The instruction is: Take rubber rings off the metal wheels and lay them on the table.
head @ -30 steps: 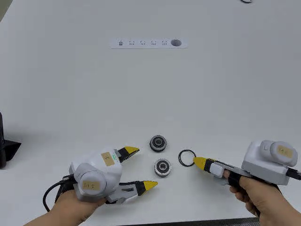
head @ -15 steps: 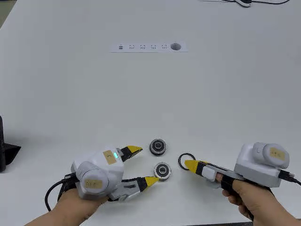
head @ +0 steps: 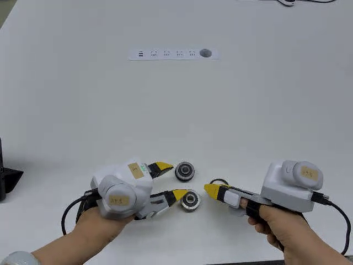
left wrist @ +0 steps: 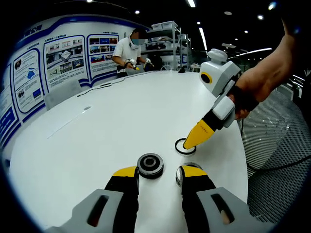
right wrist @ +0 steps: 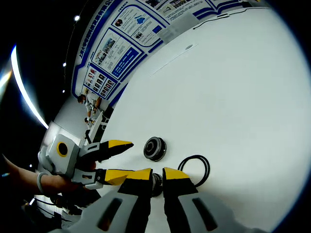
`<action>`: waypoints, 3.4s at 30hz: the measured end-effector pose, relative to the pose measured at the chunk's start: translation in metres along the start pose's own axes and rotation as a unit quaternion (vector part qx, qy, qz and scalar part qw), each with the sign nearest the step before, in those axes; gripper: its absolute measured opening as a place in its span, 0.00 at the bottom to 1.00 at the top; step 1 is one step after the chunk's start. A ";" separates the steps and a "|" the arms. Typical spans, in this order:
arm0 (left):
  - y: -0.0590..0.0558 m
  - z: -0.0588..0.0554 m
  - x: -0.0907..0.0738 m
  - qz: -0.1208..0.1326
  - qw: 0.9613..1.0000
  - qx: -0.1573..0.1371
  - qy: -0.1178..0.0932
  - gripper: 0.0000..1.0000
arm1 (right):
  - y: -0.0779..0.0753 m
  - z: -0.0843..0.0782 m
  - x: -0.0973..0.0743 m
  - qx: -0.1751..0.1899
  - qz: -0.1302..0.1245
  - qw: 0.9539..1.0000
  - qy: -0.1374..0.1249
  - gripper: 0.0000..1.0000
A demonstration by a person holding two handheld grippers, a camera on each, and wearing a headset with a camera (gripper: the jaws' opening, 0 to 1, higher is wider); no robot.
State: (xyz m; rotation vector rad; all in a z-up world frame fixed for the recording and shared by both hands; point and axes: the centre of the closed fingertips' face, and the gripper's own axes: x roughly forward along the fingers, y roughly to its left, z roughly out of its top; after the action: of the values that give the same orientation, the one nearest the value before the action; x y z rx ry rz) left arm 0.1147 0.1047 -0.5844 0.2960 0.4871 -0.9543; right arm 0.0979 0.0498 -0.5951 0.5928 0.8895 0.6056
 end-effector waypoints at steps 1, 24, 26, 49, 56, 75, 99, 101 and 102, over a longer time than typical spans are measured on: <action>0.001 0.001 0.001 0.000 1.000 0.001 0.000 0.33 | 0.000 0.000 0.001 0.000 0.001 1.000 0.000 0.10; 0.013 0.001 0.024 0.004 0.999 0.003 0.034 0.17 | 0.000 0.012 0.012 0.000 0.005 1.000 -0.005 0.10; 0.013 0.001 0.026 0.001 0.999 0.001 0.033 0.19 | 0.001 0.012 0.013 0.001 0.006 1.000 -0.004 0.10; 0.011 -0.002 0.028 -0.012 0.999 0.002 0.040 0.14 | -0.001 0.017 0.021 0.017 0.009 1.000 -0.008 0.10; 0.011 -0.002 0.028 -0.014 0.999 0.007 0.043 0.13 | 0.000 0.021 0.030 0.017 0.012 1.000 -0.006 0.11; 0.011 -0.002 0.028 -0.013 0.999 0.003 0.041 0.12 | -0.006 0.017 0.041 0.030 0.011 0.999 0.007 0.14; 0.010 -0.002 0.029 -0.013 0.999 0.002 0.039 0.12 | 0.000 0.020 0.038 0.043 0.037 0.998 0.005 0.09; 0.010 -0.002 0.029 -0.013 0.999 0.001 0.039 0.12 | 0.001 0.019 0.039 0.042 0.036 0.998 0.006 0.09; 0.011 -0.002 0.029 -0.013 0.999 0.001 0.038 0.12 | -0.001 0.019 0.040 0.039 0.034 0.999 0.006 0.09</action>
State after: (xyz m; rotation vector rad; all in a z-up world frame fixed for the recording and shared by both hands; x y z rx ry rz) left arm 0.1369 0.0909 -0.6006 0.3301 0.5614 -0.9724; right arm 0.1335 0.0728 -0.6071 0.6932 0.9108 0.6382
